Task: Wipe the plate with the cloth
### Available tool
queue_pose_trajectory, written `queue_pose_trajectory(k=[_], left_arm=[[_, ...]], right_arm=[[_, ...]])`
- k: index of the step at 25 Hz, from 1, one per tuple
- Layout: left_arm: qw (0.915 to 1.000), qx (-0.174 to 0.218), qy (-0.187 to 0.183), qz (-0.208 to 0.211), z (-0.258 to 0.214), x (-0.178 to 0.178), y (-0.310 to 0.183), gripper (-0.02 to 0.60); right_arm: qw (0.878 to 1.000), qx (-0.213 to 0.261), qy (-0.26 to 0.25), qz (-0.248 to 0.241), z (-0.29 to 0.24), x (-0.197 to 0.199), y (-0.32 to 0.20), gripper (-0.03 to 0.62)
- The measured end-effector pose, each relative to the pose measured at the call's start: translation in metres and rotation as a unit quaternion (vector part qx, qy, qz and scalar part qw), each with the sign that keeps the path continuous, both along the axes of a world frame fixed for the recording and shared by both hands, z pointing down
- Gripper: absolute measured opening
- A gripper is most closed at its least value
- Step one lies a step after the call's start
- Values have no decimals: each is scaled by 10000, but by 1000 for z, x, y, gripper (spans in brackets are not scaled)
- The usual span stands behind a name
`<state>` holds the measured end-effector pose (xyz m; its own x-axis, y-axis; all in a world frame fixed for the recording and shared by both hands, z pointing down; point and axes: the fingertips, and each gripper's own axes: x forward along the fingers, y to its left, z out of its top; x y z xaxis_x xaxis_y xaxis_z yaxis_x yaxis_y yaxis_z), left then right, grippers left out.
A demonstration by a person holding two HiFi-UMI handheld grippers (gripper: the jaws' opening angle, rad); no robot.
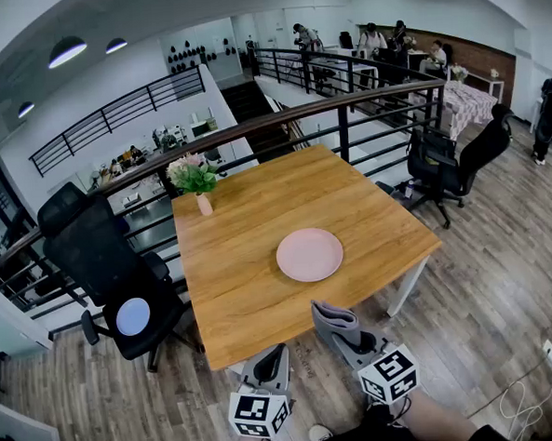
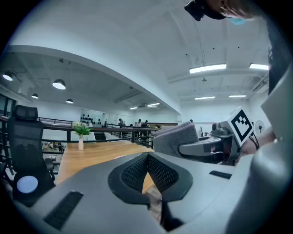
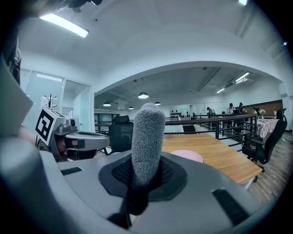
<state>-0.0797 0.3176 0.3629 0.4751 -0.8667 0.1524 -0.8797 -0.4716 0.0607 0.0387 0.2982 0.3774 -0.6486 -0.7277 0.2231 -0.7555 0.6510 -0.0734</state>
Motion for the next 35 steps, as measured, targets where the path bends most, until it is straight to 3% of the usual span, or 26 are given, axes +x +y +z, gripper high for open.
queue_pose_trajectory(k=[18, 35], left_arm=[[9999, -107, 52, -34, 7, -5, -20, 20], [9981, -217, 174, -541, 19, 36, -124, 20]], right_arm=[[9998, -66, 10, -174, 4, -7, -18, 54], [9984, 29, 46, -559, 1, 37, -132, 52]])
